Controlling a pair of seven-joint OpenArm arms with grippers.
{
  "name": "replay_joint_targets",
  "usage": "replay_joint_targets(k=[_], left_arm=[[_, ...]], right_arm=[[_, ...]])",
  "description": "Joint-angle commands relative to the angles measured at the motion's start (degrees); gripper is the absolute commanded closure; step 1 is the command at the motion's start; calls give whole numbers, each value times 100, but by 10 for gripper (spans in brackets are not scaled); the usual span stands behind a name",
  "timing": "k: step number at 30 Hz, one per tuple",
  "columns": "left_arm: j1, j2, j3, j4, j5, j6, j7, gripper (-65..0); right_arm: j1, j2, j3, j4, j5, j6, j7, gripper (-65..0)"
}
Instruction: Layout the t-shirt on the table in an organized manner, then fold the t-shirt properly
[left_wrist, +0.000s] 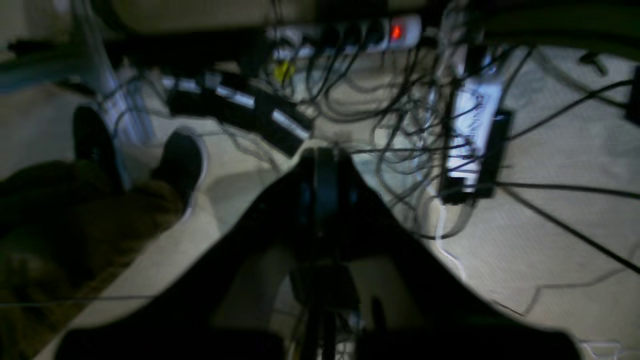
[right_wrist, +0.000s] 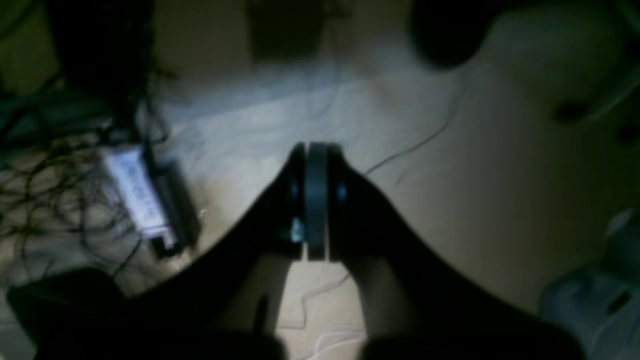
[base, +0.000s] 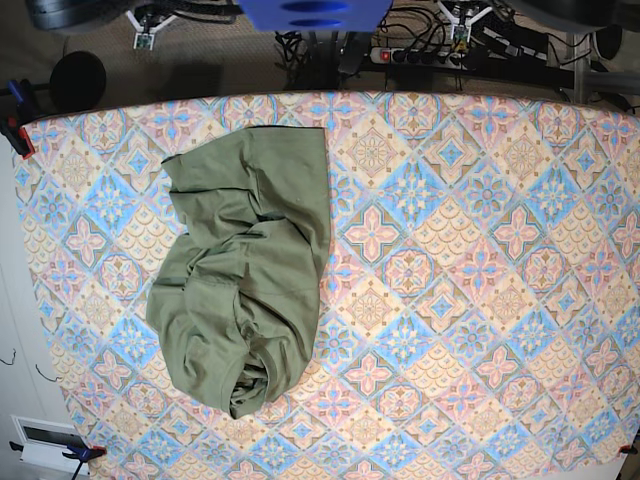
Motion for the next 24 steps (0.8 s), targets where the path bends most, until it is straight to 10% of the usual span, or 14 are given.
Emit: replay_joint_targets(k=[1, 15, 24], left_arm=[[273, -111, 6, 301, 23, 25, -69, 0], [2048, -656, 498, 4178, -65, 34, 591, 0], [2136, -1104, 480, 6306, -1225, 34, 1874, 0]], right_arm=[[-253, -23, 8, 342, 8, 8, -56, -3], [-1352, -14, 571, 5169, 8, 8, -1999, -1], [-1185, -14, 377, 5380, -1, 16, -1999, -2]])
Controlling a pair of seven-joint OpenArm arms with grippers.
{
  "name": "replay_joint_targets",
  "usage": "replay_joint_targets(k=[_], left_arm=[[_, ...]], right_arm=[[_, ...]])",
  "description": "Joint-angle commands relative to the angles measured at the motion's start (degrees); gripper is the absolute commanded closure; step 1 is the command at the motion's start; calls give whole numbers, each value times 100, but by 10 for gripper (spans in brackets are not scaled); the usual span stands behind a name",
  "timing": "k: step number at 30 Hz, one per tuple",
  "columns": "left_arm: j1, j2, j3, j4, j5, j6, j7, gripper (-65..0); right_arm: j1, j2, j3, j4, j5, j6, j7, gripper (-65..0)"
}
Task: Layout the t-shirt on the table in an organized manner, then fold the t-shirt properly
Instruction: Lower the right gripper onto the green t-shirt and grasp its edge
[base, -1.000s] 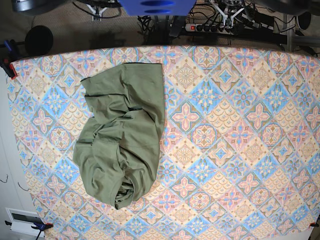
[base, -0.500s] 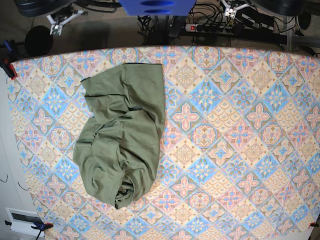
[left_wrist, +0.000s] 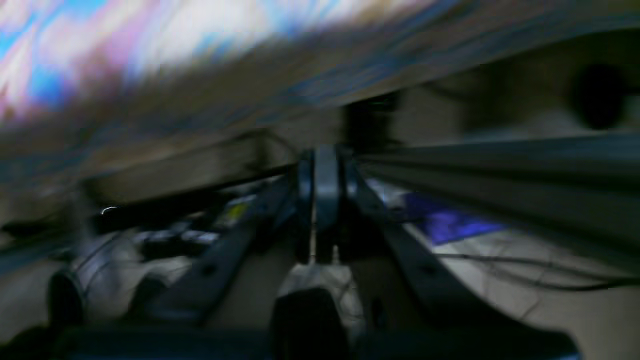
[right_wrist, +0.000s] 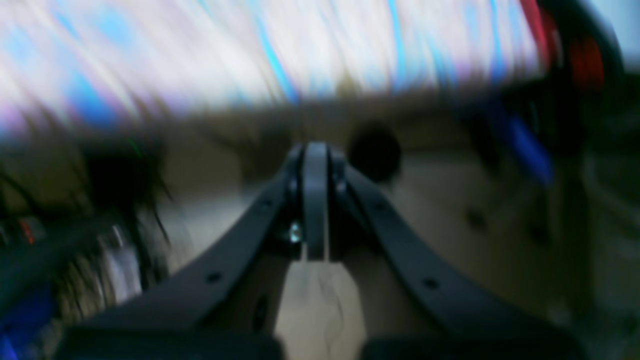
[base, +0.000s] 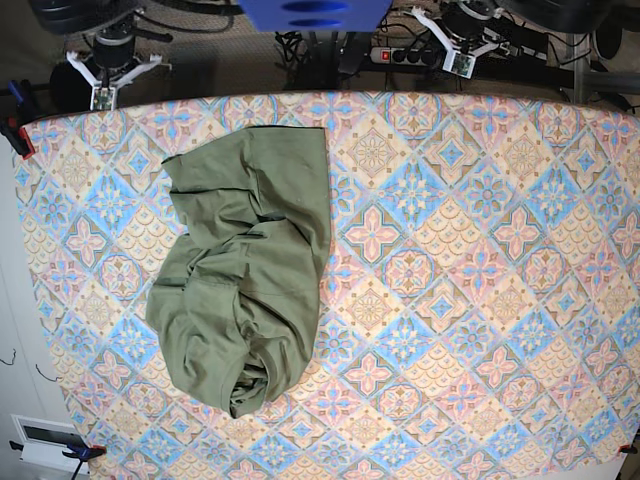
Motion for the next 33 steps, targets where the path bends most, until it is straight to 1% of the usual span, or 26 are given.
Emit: replay_joint_targets(k=[1, 5, 12, 16, 17, 20, 23, 25, 27, 30, 33], left_arm=[[47, -134, -46, 296, -102, 60, 59, 0], [-41, -187, -55, 744, -348, 60, 323, 0], [-402, -169, -38, 973, -384, 69, 323, 0], [-525, -152, -64, 1017, -392, 78, 323, 0], [-630, -152, -55, 1043, -392, 78, 323, 0], [-815, -143, -29, 1043, -392, 78, 331, 0], [-1061, -11, -20, 1043, -392, 78, 657, 0], [-1333, 86, -38, 1043, -392, 78, 1035, 0], [-1527, 209, -20, 1052, -392, 78, 1413, 0], [-1703, 402, -20, 1052, -392, 78, 1720, 0], [-1773, 508, -20, 1052, -392, 78, 1896, 0]], right_arm=[[-59, 19, -43, 88, -30, -25, 64, -2], [319, 19, -342, 88, -30, -25, 55, -2], [1163, 28, -860, 88, -38, -25, 11, -2], [1638, 28, -1291, 88, -38, -25, 11, -3], [1787, 45, -1423, 88, -47, -25, 3, -3], [2191, 230, -1854, 79, -56, -25, -6, -3], [2569, 283, -2135, 53, -56, -25, -6, -7], [2877, 274, -2249, 0, -47, -25, -121, -38], [3194, 274, -2311, -70, -47, -25, -393, -91], [3624, 274, -2443, -132, -47, -25, -578, -169], [4029, 274, -2636, -185, -38, -25, -586, -216]])
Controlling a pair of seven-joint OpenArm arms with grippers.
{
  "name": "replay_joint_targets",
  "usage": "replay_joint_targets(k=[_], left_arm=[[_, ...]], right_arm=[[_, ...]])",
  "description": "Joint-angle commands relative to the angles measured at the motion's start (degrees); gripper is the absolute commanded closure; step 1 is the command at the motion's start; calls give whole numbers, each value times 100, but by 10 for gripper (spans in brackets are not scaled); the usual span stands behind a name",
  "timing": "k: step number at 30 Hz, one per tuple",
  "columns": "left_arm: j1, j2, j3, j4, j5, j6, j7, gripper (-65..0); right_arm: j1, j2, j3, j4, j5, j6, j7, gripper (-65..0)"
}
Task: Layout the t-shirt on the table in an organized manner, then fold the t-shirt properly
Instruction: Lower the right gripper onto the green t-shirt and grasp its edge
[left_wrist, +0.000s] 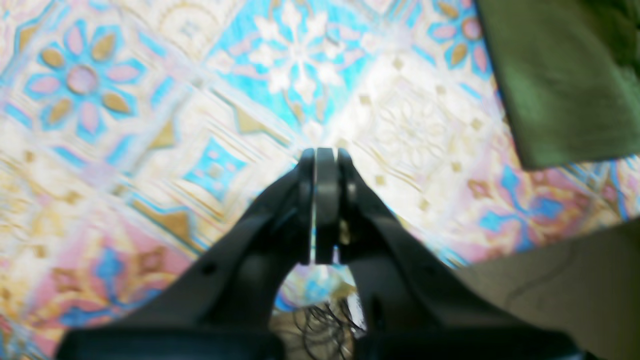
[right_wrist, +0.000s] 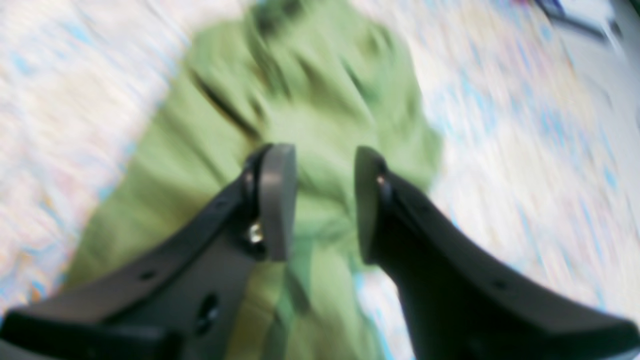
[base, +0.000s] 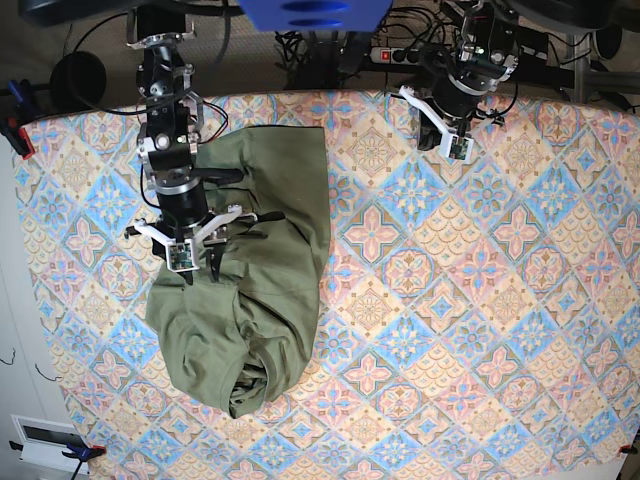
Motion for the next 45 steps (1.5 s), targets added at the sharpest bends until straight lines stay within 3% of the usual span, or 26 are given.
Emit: replay_joint_targets(k=[1, 17, 32, 35, 39, 45], left_arm=[[6, 36, -5, 117, -34, -14, -56, 0], [24, 106, -40, 117, -34, -14, -29, 0], [15, 238, -31, 117, -34, -14, -29, 0], [15, 238, -31, 117, -34, -14, -29, 0], [15, 238, -22, 108, -34, -14, -29, 0], [15, 238, -13, 99, -34, -14, -29, 0]], right_arm=[[226, 20, -70, -15, -8, -6, 141, -224], [1528, 12, -659, -1817, -8, -6, -184, -278], [1686, 12, -659, -2740, -17, -6, -158, -273], [1686, 12, -659, -2740, -8, -6, -149, -199], [1686, 20, -642, -2661, -8, -6, -149, -15], [1651, 29, -607, -1623, 10, -6, -202, -5]])
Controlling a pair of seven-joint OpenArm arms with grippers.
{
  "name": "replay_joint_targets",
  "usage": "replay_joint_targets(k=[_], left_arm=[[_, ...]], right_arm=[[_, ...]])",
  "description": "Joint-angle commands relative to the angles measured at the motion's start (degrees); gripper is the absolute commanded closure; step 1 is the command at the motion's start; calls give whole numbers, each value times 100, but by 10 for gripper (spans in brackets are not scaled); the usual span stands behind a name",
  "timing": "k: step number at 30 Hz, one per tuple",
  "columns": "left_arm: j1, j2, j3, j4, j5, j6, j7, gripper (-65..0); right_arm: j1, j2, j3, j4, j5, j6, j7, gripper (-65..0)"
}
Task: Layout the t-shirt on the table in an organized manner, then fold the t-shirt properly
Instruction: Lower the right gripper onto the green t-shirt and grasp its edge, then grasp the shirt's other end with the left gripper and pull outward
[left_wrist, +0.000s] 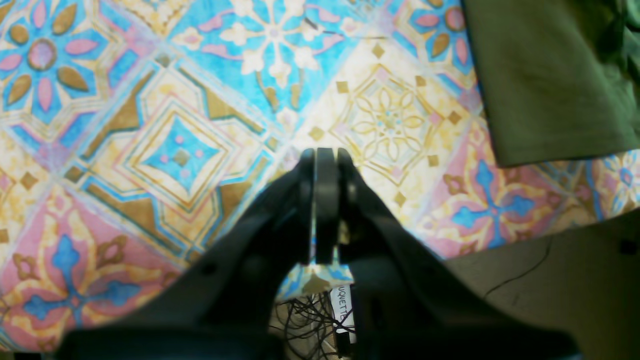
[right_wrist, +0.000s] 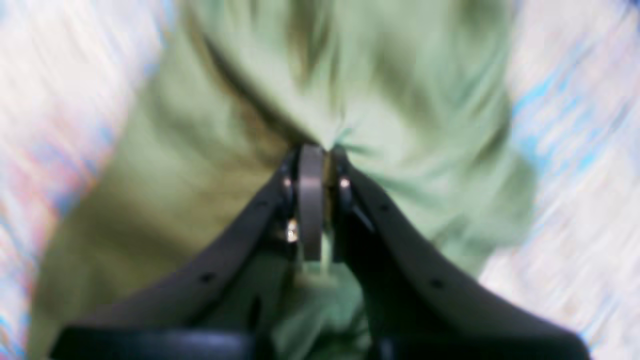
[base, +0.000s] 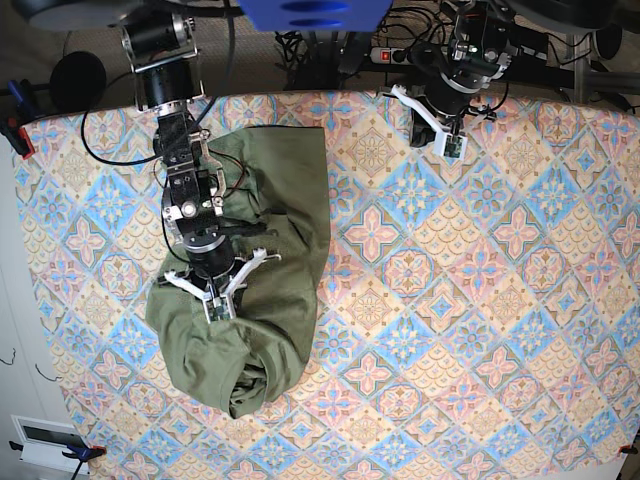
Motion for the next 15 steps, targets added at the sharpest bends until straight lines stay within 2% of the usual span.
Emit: replay_joint_targets(k=[1, 5, 9, 15], left_arm=[[4, -18, 13, 99, -36, -12, -103, 0], [-5, -27, 22, 99, -27, -21, -112, 0], [-313, -44, 285, 108, 17, -29, -121, 0], [-796, -18, 962, 99, 34, -29, -103, 0]], right_arm=[[116, 36, 119, 244, -10, 3, 137, -5], [107, 317, 480, 587, 8, 3, 137, -5], [125, 344, 752, 569, 25, 3, 164, -5], [151, 563, 1447, 446, 940, 3, 155, -4]])
